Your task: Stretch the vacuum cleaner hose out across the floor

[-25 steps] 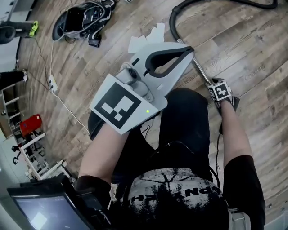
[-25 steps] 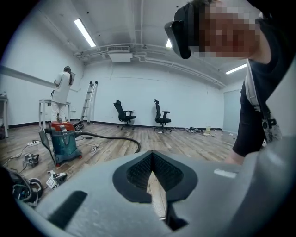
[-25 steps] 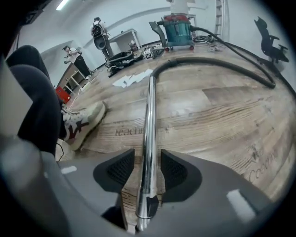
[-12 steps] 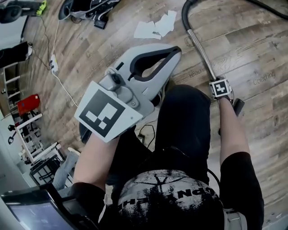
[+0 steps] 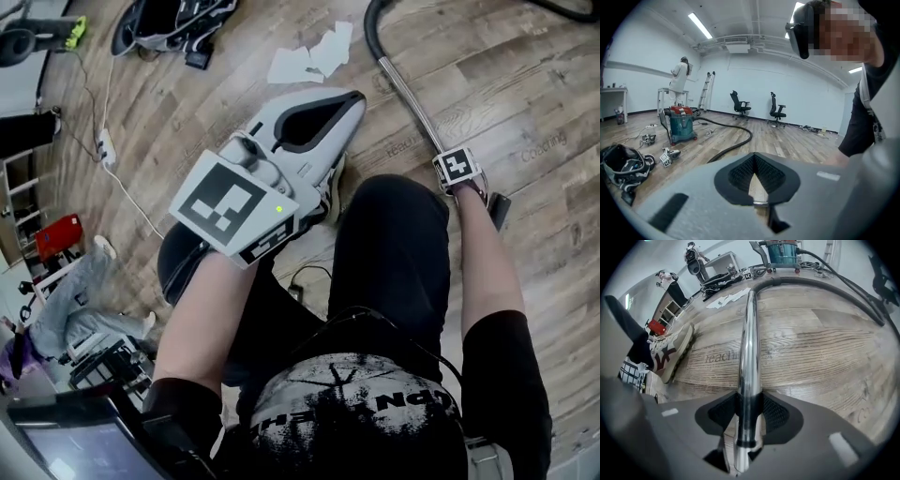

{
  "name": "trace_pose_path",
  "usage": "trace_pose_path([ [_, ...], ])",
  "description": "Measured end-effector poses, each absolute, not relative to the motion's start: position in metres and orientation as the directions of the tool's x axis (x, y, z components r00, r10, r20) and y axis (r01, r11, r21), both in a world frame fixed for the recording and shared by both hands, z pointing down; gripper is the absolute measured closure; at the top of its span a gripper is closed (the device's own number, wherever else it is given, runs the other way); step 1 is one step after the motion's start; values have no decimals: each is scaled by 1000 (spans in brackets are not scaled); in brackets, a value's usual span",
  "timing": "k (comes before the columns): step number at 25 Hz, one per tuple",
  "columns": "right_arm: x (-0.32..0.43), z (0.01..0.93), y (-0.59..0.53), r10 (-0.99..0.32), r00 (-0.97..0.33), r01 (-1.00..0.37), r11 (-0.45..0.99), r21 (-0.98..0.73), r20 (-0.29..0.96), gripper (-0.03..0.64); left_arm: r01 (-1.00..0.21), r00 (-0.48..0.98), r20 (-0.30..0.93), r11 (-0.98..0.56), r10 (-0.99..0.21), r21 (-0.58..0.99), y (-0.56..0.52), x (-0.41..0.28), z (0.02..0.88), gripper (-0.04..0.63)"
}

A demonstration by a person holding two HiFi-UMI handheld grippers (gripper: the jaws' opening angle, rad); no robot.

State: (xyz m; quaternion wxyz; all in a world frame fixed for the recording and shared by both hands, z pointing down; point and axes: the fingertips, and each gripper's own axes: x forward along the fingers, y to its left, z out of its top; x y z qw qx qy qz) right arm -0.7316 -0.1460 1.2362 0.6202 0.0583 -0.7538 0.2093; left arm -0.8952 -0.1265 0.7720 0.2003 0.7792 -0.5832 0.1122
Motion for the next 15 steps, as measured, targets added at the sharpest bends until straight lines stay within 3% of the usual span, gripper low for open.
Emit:
trace_pose_path([
  [6,-689,1208,-178,90,-132,-317,940,-128,987,443,-888,354,302,-216,-885,406,-156,-880,840,590],
  [8,-679,1187,-187,77,-108,-302,947,-106,991,443,-833,378,316,-171,-870,526,-169,-872,882,528],
  [11,-678,1157,-197,76,-151,-266,957,-115,986,446,-684,423,344,-47,-838,728,-181,-852,954,458],
  [15,-648,1115,-201,71,-41,-276,958,-80,997,463,-461,434,346,125,-832,879,-195,-822,1029,392],
])
